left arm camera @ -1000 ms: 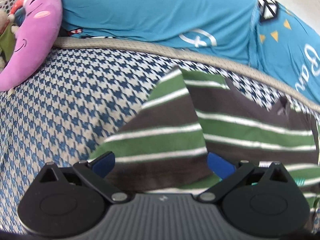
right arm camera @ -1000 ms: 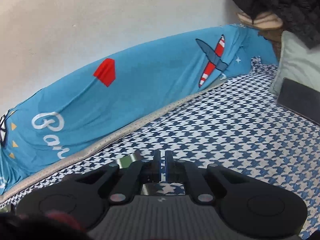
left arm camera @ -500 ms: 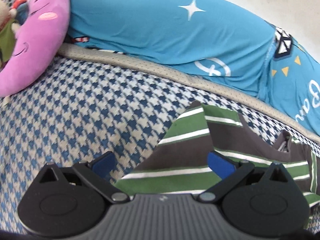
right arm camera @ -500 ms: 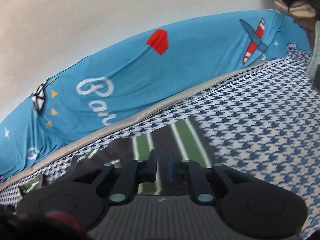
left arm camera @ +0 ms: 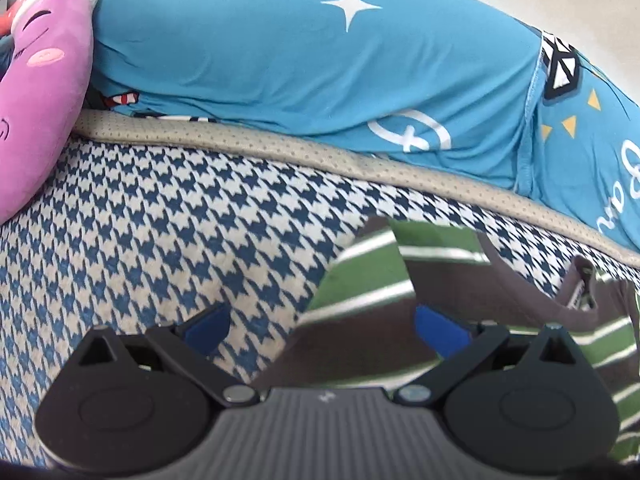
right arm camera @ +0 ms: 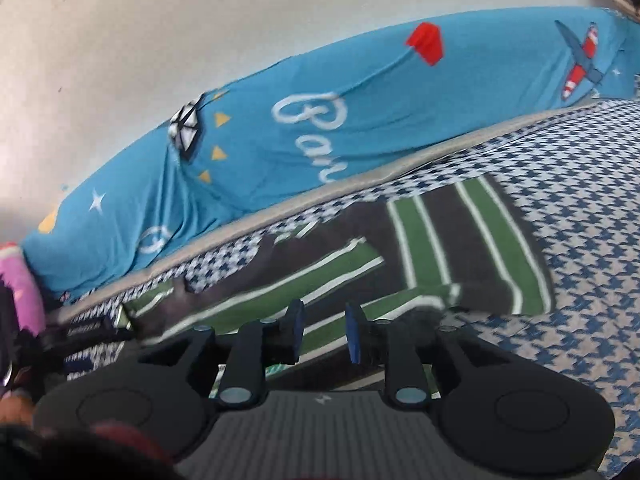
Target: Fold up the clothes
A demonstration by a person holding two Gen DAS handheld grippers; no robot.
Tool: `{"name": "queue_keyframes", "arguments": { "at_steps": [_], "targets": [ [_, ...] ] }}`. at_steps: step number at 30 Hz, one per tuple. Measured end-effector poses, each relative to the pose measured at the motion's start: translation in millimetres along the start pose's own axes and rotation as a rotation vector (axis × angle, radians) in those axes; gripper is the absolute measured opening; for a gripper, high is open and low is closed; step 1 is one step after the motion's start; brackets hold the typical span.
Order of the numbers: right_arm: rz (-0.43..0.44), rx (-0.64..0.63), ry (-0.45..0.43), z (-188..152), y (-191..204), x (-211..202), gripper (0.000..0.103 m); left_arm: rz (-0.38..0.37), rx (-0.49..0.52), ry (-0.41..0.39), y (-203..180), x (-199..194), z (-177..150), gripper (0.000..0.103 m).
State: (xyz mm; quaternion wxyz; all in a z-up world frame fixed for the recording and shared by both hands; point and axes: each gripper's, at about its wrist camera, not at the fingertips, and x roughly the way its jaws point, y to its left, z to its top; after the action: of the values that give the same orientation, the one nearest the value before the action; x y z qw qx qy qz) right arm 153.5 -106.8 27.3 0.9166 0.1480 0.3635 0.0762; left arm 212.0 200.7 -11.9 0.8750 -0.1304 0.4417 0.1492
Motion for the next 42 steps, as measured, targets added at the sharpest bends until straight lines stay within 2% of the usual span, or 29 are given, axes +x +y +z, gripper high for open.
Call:
{"name": "queue_keyframes", "arguments": {
  "at_steps": [8, 9, 11, 17, 18, 20, 21, 24, 26, 31, 33, 34, 36, 38, 39, 40, 41, 42],
  "targets": [
    [0.008, -0.046, 0.057, -6.6, 7.6, 17.5, 0.025, 0.028, 0.064, 0.009, -6.0, 16.5, -0.1, 0.101],
    [0.006, -0.056, 0.057, -6.9, 9.0, 18.1, 0.025, 0.024, 0.074, 0.008, -6.7, 17.3, -0.1, 0.099],
    [0.006, -0.06, 0.061, -6.3, 8.9, 18.9, 0.025, 0.002, 0.086, 0.021, -6.9, 19.5, 0.0, 0.084],
    [0.007, -0.058, 0.068, -4.4, 8.8, 20.4, 0.025, -0.029, 0.137, 0.011, -8.9, 18.7, -2.9, 0.078],
    [0.007, -0.058, 0.068, -4.4, 9.1, 20.3, 0.025, -0.042, 0.137, 0.008, -7.8, 17.3, -2.8, 0.079],
    [0.011, -0.061, 0.073, -4.5, 10.3, 20.6, 0.025, -0.061, 0.131, -0.007, -4.1, 13.8, -1.1, 0.098],
    [0.013, -0.065, 0.077, -5.0, 11.3, 21.4, 0.025, -0.054, 0.139, -0.026, -3.8, 11.7, -0.7, 0.101],
    [0.015, -0.074, 0.088, -7.0, 14.0, 24.1, 0.026, -0.056, 0.158, -0.061, -3.4, 7.8, 1.3, 0.101],
    [0.015, -0.08, 0.095, -8.3, 15.5, 26.1, 0.026, -0.079, 0.154, -0.054, -4.2, 10.2, 2.5, 0.103],
    [0.014, -0.091, 0.106, -8.9, 17.1, 30.3, 0.026, -0.071, 0.19, -0.035, -10.7, 22.5, 0.3, 0.103],
    [0.014, -0.089, 0.111, -9.2, 17.3, 31.9, 0.026, -0.063, 0.205, -0.029, -12.7, 26.9, -0.4, 0.096],
    [0.014, -0.088, 0.113, -9.4, 17.4, 32.7, 0.026, -0.066, 0.209, -0.022, -13.0, 28.9, -0.3, 0.086],
    [0.014, -0.089, 0.116, -9.9, 18.0, 34.2, 0.026, -0.08, 0.226, -0.031, -14.2, 28.4, -0.6, 0.08],
    [0.012, -0.091, 0.116, -10.1, 18.5, 35.5, 0.026, -0.101, 0.244, -0.046, -15.9, 26.4, -1.4, 0.051],
    [0.01, -0.092, 0.115, -10.0, 18.7, 36.2, 0.026, -0.116, 0.246, -0.051, -16.7, 25.0, -1.6, 0.043],
    [0.009, -0.091, 0.115, -9.8, 18.6, 36.7, 0.026, -0.13, 0.247, -0.054, -17.4, 23.8, -1.7, 0.023],
    [0.008, -0.09, 0.114, -9.6, 18.1, 37.1, 0.026, -0.144, 0.248, -0.057, -18.2, 22.7, -1.9, 0.015],
    [0.009, -0.088, 0.113, -9.2, 17.6, 37.3, 0.026, -0.133, 0.246, -0.07, -19.1, 20.6, -1.8, 0.014]
  ]
}}
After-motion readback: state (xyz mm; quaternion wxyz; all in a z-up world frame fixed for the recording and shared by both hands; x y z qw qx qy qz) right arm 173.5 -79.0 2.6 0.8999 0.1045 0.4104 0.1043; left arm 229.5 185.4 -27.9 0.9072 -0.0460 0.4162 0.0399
